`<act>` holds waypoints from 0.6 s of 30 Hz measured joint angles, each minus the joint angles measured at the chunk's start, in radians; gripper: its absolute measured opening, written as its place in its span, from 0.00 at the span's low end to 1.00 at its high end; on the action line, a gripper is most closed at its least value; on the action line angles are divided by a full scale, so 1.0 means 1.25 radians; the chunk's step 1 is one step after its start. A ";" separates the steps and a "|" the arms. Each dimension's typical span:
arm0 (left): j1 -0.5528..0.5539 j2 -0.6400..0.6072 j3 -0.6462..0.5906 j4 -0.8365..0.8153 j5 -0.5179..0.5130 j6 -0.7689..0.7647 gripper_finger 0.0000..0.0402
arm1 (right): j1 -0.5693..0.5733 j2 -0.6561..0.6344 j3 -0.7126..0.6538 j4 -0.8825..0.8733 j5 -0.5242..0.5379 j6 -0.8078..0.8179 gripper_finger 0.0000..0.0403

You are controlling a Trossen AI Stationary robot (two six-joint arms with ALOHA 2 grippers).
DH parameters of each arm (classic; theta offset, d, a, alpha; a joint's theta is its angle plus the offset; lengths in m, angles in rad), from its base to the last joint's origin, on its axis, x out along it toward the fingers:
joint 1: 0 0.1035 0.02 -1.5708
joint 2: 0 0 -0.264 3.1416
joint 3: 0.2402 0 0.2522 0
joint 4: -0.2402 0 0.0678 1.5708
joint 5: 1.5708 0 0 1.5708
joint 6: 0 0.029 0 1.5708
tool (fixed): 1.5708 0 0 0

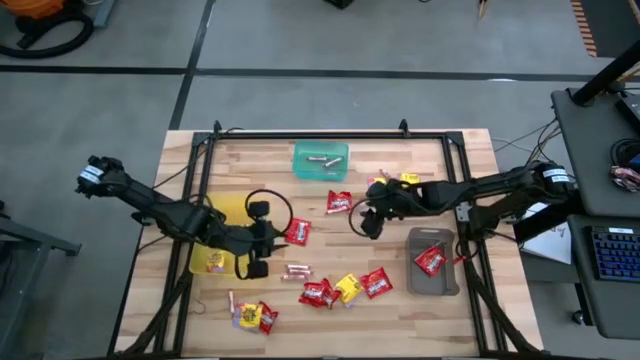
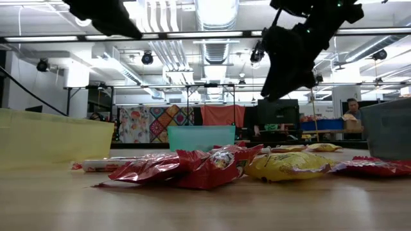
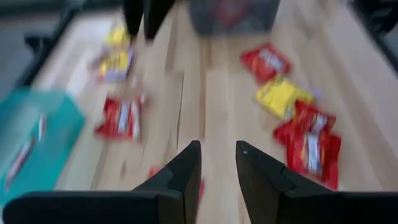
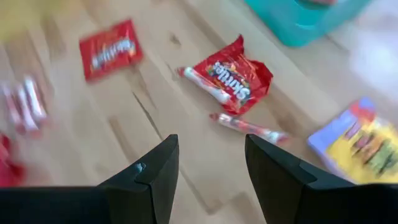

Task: Sort candy
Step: Put the white candy into the green bin

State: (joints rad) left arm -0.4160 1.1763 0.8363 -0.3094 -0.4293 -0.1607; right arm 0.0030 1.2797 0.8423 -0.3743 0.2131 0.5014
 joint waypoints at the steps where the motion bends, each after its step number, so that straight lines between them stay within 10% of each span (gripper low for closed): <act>1: 0.002 0.000 -0.020 0.049 0.000 0.020 0.20 | -0.005 0.000 0.000 -0.003 -0.017 -0.080 0.44; 9: 0.010 0.000 -0.147 0.356 -0.123 -0.001 0.19 | -0.031 0.004 0.001 -0.025 -0.030 -0.383 0.44; 18: 0.027 -0.002 -0.167 0.378 -0.299 -0.001 0.19 | -0.078 0.179 0.074 -0.079 -0.032 -0.470 0.44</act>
State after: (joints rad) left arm -0.3828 1.1744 0.6278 0.1635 -0.8024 -0.1616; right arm -0.0941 1.5029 0.9346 -0.4729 0.1733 -0.0859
